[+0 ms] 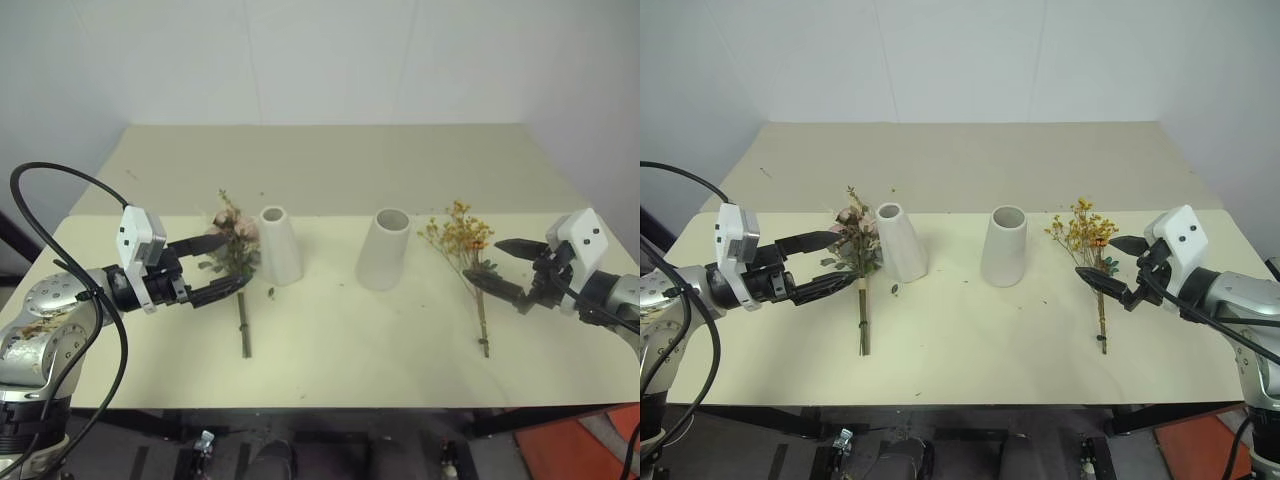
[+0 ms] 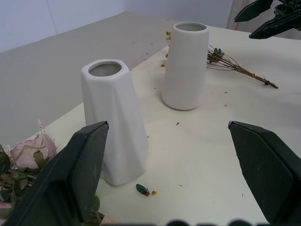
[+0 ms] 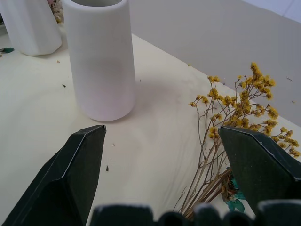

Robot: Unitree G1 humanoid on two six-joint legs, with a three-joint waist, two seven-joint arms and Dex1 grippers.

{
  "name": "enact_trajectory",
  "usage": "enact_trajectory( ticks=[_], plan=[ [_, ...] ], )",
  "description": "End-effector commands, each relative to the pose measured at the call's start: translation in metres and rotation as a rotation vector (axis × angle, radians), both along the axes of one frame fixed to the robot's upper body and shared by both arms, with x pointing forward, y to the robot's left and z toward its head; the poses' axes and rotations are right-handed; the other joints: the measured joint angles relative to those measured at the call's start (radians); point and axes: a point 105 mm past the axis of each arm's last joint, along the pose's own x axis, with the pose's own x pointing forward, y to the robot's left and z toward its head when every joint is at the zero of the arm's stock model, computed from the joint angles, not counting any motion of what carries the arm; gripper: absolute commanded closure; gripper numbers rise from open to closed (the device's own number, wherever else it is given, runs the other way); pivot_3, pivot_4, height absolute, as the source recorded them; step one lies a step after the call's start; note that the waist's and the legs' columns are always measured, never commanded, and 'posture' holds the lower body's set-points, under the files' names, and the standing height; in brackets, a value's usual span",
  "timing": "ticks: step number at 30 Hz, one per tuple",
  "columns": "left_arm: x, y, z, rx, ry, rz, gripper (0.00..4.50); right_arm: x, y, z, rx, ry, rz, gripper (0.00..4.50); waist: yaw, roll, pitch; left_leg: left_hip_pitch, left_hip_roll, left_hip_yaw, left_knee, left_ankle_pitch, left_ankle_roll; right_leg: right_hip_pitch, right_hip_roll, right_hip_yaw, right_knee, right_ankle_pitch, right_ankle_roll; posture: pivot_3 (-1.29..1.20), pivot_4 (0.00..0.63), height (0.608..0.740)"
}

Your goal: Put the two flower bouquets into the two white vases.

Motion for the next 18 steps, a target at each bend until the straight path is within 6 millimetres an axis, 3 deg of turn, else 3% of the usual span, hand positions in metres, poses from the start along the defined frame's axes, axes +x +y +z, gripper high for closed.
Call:
enact_trajectory(
  ticks=[1, 18],
  plan=[
    [-0.0044, 0.0004, 0.0123, 0.008, -0.063, -0.006, 0.04, -0.0014, 0.0009, 0.0133, -0.024, -0.047, 0.006, 0.0, 0.0, 0.0, 0.0, 0.0, 0.0, 0.0, 0.0, 0.0, 0.0, 0.0, 0.0, 0.0, 0.0, 0.0, 0.0, 0.0, 0.15, 0.74],
    [-0.0024, -0.0042, 0.0132, 0.001, -0.066, -0.031, 0.04, 0.0008, -0.0012, 0.0098, -0.031, -0.029, -0.031, 0.0, 0.0, 0.0, 0.0, 0.0, 0.0, 0.0, 0.0, 0.0, 0.0, 0.0, 0.0, 0.0, 0.0, 0.0, 0.0, 0.0, 0.15, 0.74]
  ],
)
